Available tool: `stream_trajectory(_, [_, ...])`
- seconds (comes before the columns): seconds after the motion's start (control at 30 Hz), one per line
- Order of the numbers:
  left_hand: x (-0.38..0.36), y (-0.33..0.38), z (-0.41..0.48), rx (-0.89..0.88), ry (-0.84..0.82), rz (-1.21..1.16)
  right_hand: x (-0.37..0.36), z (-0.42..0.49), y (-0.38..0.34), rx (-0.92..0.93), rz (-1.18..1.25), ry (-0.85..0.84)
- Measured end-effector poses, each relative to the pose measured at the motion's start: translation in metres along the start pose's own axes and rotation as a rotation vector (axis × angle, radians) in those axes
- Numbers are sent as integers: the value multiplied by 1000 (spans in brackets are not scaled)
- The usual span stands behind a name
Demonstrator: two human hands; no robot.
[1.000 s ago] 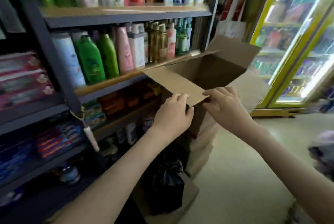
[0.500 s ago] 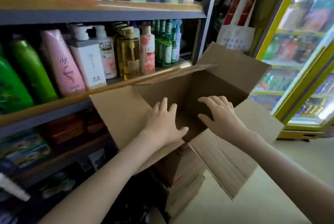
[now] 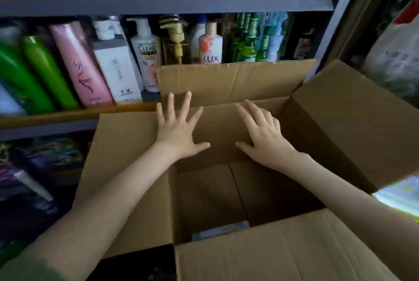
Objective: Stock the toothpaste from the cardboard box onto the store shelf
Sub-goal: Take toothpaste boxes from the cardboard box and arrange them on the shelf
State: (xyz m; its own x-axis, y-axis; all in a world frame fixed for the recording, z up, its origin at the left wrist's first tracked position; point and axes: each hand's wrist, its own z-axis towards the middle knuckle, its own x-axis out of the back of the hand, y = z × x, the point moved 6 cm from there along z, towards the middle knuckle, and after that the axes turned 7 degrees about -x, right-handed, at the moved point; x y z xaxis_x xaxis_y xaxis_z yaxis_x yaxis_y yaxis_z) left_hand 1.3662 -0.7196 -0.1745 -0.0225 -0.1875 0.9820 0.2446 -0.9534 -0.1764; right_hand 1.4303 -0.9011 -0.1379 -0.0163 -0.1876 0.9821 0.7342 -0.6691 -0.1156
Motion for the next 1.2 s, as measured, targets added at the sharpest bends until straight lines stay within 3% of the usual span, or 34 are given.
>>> stream_trajectory(0.17, [-19,-33,-5,183,-133,8,-29,31,-10,215,-34,-76])
stream_trajectory(0.3, [-24,-40,0,171,-211,-40,-51,41,-20,317,-32,-101])
stream_trajectory(0.63, [-40,-56,15,125,-209,-375,-113,44,-22,473,-70,-177])
stream_trajectory(0.97, [-40,-55,16,96,-169,-391,-205,-19,-29,701,-191,-718])
stream_trajectory(1.2, [-41,-58,13,96,-142,-411,-274,-68,-22,788,-277,-989])
